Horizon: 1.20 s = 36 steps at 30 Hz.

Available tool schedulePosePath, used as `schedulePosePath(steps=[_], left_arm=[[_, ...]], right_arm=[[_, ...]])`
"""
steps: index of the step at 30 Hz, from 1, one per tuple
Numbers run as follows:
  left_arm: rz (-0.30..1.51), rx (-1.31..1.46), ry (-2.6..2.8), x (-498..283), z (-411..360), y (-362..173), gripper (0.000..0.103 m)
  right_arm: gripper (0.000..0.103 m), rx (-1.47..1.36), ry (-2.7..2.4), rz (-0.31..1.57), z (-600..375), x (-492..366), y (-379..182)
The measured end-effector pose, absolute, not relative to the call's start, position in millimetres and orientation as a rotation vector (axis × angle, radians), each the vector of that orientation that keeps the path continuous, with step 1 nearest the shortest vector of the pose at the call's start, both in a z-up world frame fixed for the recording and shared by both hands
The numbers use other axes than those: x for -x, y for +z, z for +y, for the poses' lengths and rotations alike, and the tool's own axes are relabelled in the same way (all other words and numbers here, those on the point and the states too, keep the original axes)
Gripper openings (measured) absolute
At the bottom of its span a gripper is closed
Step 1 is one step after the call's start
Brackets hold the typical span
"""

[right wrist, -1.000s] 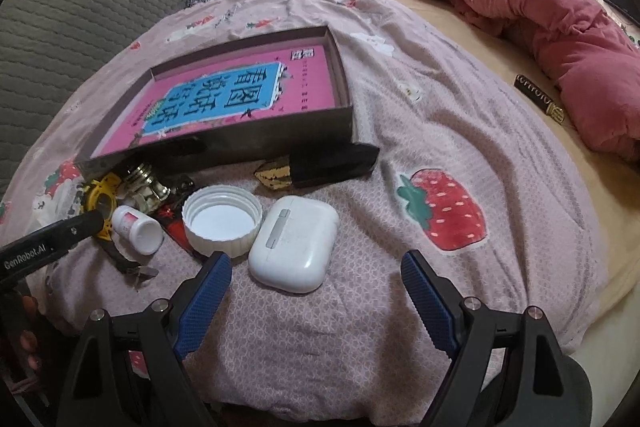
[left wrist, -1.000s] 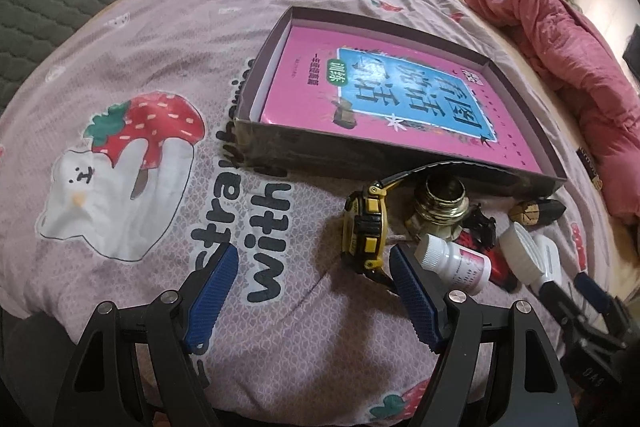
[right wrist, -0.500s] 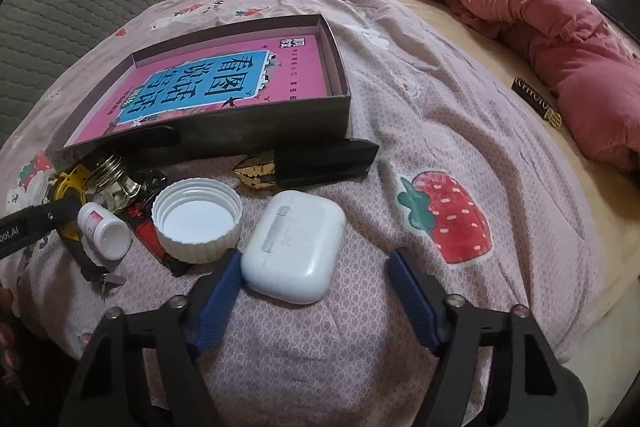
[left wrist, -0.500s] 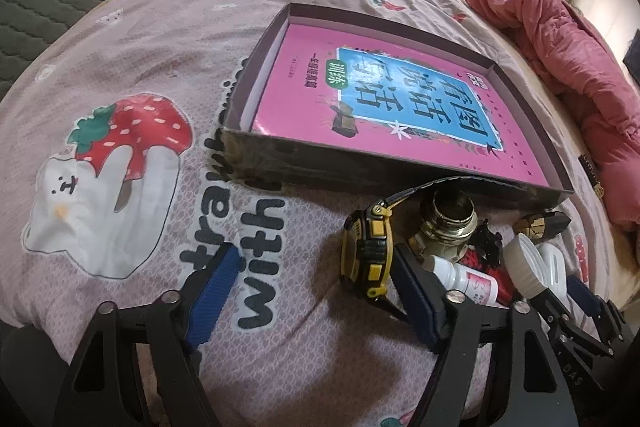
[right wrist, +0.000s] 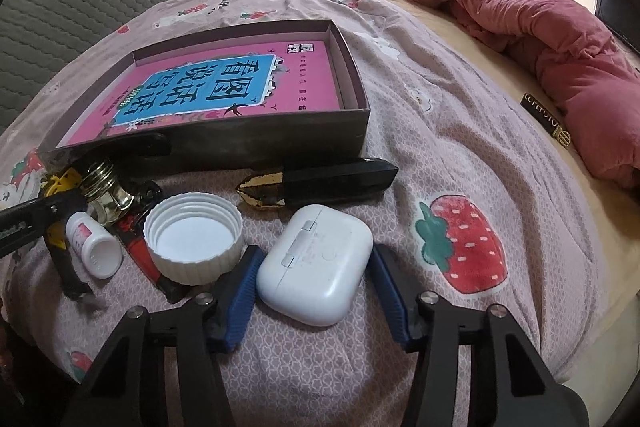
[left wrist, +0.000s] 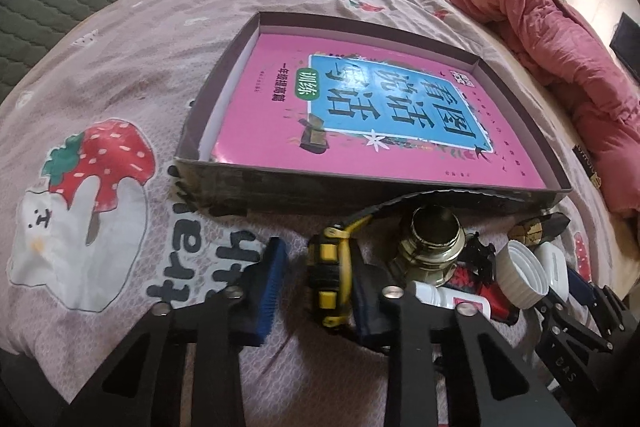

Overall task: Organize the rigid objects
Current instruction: 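Grasp the yellow-black watch with the left tool while the right tool grasps the white AirPods case, then lift the watch with the left tool while the right tool carries the AirPods case over the box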

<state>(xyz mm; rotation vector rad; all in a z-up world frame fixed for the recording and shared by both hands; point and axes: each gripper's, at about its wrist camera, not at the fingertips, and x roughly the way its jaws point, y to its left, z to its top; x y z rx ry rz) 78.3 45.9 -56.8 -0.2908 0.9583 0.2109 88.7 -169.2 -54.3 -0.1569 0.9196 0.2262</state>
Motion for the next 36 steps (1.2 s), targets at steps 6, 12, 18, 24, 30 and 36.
schedulePosePath(steps=[6,12,18,24,30,36], left_arm=[[0.955,0.286,0.194,-78.1,42.9,-56.7,0.017],[0.925,0.312,0.182,-72.7,46.6,-49.8,0.017],[0.877,0.310,0.166,-65.4,46.4,-34.6,0.017],[0.854,0.315,0.160,-57.6,48.2,-24.4,0.017],[0.831,0.319,0.169,-50.7,50.3,-15.7,0.017],[0.817,0.316,0.176,-46.2,52.5,-10.2,0.017]], right_arm=[[0.054,0.144,0.234,0.906,-170.9,-87.0,-48.1],[0.054,0.150,0.251,0.877,-168.9,-81.9,-39.0],[0.050,0.140,0.269,0.853,-168.4,-77.3,-29.6],[0.036,0.131,0.288,0.834,-168.2,-74.0,-21.2],[0.024,0.089,0.300,0.843,-174.3,-76.6,-20.4],[0.024,0.012,0.309,0.868,-186.4,-81.7,-23.4]])
